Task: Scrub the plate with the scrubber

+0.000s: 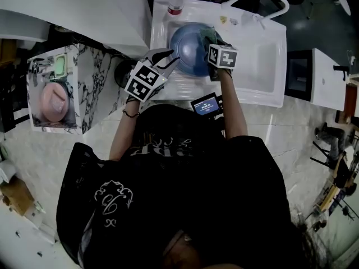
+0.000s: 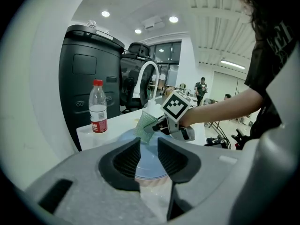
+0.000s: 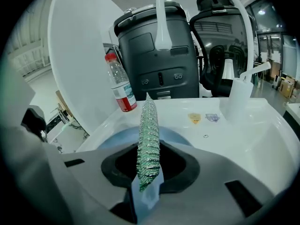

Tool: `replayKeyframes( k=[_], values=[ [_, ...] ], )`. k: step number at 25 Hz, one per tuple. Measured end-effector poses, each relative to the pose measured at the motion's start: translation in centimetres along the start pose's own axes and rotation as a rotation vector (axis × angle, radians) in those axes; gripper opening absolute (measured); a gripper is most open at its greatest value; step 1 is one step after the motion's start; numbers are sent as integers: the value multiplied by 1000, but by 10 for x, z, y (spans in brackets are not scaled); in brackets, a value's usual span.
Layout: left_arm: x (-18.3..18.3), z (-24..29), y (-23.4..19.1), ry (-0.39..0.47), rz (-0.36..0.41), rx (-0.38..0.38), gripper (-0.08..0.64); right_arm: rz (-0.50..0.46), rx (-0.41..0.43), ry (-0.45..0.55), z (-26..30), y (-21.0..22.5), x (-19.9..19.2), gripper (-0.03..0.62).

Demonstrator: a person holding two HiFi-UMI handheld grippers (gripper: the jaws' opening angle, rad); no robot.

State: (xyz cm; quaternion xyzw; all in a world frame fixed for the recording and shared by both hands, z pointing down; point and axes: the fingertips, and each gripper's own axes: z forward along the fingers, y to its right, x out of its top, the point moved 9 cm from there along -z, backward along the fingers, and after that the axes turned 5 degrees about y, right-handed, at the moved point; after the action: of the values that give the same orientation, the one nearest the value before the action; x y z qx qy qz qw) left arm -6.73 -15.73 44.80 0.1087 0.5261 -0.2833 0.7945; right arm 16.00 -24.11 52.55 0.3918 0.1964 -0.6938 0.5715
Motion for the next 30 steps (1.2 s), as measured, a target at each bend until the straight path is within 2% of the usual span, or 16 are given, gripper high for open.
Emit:
replayKeyframes(
  k=[8, 15, 18, 22, 30],
  values=[
    [-6, -7, -14, -15, -19, 19, 109, -10, -62, -19, 25, -1, 9, 86],
    [-11, -17, -23, -22, -40, 57, 109, -25, -9, -20, 42, -24, 14, 86],
    [-13, -20, -27, -24, -44, 68, 109, -55, 45, -34, 42, -39, 12, 86],
    [-14, -20, -28, -24, -40, 71, 109, -115, 178, -63, 37, -59, 6, 86],
    [-15, -17, -27, -24, -47, 65, 109, -307, 420, -167, 13, -84, -13, 86]
  ],
)
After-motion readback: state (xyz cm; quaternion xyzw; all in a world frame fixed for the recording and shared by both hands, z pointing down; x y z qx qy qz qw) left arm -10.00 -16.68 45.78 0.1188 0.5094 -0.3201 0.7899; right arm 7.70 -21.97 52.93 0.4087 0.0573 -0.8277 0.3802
